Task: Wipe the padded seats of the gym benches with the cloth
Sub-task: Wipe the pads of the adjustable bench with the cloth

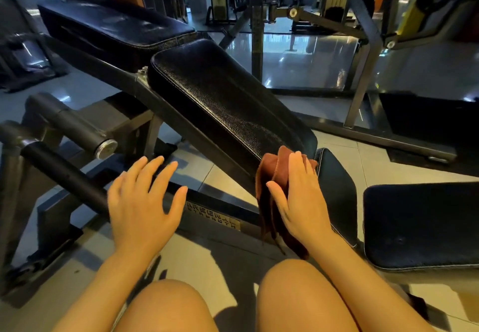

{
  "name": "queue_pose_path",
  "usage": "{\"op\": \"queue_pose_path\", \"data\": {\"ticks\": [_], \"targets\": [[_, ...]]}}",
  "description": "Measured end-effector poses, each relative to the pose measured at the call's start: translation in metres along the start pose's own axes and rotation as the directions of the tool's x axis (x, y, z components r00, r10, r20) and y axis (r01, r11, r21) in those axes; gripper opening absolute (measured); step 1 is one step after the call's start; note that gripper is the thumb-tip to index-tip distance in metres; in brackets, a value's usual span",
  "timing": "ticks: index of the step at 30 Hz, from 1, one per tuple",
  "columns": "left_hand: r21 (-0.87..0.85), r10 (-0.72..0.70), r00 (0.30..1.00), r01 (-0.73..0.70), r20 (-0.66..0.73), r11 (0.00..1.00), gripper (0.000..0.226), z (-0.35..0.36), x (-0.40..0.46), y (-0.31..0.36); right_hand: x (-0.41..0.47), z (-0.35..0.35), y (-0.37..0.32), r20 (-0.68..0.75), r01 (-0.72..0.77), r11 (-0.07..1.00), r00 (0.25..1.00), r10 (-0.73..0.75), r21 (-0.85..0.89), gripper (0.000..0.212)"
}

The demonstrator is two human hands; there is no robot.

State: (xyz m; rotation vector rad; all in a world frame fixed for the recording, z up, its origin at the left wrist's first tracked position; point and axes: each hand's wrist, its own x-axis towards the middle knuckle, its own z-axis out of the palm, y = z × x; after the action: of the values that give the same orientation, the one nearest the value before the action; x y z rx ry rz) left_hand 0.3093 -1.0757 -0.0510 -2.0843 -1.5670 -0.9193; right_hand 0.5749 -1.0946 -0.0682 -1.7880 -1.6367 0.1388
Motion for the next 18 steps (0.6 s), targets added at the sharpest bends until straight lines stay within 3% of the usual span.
{"op": "queue_pose_path", "data": {"ticks": [5,8,12,18], "targets": [[-0.166,0.084,0.996,-0.083,0.001,0.983,0.053,0.011,0.016,0.035,0.058,-0.004,-0.040,0.019,0.247,0.968,0.968,-0.248,0.046,0.061],[-0.201,0.099,0.995,-0.092,0.025,0.975,0.058,0.023,0.028,0.049,0.115,0.003,-0.074,0.047,0.370,0.927,0.927,-0.373,0.067,0.064],[-0.225,-0.015,0.995,0.038,0.101,0.974,0.063,0.039,0.030,0.050,0.177,0.013,-0.095,0.149,0.291,0.954,0.943,-0.299,0.070,0.072],[-0.255,-0.024,0.995,0.046,0.093,0.966,0.058,0.039,0.033,0.046,0.170,0.008,-0.040,0.091,0.012,0.997,0.996,-0.018,0.073,0.069]]}}
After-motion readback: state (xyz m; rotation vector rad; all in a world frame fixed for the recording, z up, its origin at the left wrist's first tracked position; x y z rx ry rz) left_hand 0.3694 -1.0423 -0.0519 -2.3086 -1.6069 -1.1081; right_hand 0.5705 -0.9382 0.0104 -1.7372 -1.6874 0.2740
